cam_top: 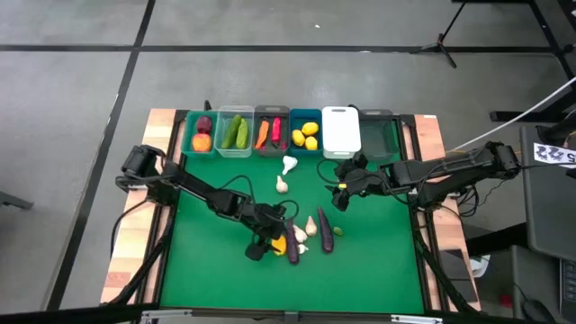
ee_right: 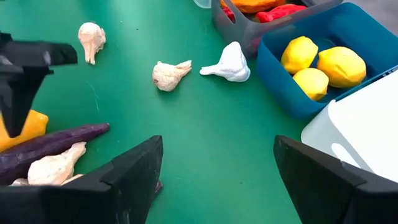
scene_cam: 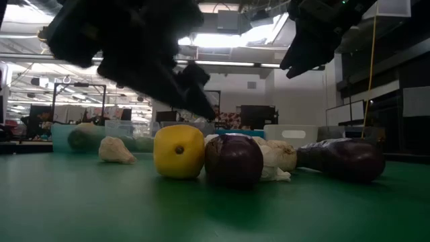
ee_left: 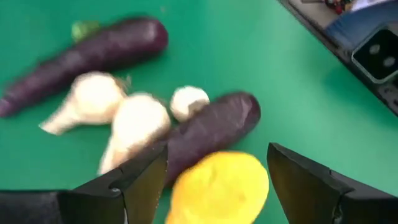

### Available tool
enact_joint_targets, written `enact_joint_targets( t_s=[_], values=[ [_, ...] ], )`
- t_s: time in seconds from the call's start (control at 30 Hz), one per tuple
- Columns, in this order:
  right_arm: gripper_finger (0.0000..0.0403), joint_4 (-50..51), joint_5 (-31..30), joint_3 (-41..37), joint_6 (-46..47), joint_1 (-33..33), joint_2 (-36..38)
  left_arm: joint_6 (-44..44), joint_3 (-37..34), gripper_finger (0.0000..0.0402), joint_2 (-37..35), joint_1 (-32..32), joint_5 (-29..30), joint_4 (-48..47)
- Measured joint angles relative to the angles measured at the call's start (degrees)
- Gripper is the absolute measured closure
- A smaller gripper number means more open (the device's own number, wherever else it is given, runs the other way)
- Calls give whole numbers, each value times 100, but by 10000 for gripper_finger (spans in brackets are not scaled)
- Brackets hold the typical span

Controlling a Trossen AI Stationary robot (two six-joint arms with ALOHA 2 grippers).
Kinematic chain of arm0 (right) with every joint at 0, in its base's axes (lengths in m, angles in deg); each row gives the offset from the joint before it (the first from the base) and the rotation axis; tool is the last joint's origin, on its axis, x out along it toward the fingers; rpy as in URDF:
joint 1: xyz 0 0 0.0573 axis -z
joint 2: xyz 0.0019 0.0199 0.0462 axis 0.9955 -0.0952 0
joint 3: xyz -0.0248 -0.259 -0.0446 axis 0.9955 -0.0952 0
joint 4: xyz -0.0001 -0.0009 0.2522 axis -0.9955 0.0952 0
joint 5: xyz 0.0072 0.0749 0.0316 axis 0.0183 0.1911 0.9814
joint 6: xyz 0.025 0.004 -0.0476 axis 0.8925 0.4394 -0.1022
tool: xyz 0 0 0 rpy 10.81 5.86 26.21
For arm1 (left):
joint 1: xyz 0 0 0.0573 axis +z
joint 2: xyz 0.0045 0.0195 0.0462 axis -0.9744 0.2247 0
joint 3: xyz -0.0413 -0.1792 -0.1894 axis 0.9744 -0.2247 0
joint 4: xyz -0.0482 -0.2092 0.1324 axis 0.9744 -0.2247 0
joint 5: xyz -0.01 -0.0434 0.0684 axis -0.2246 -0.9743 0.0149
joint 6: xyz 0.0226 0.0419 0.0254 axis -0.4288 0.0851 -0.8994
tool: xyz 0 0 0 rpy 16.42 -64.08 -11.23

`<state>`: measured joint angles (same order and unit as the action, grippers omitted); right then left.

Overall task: Sort produce into baskets
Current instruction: Put the lemon into the blue bin

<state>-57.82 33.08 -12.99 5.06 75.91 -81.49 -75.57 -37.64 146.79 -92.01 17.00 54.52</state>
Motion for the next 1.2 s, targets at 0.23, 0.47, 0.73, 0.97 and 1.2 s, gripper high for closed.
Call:
enact_joint_targets(
  t_s=[0.23,0.47,0.73,0.97,1.2],
  values=[
    [98,30,-1,0,0,1,0,89,0,132,205,-3,-157,-134],
    [98,43,-1,0,0,2,0,146,-105,132,206,-12,-257,-151],
    [98,46,-2,0,0,1,0,128,-103,135,273,-113,-237,-187],
    [98,47,-1,0,0,0,0,91,-98,170,271,-156,-243,-325],
    [98,47,-2,1,-2,1,0,115,-105,190,230,-154,-245,-341]
  ],
)
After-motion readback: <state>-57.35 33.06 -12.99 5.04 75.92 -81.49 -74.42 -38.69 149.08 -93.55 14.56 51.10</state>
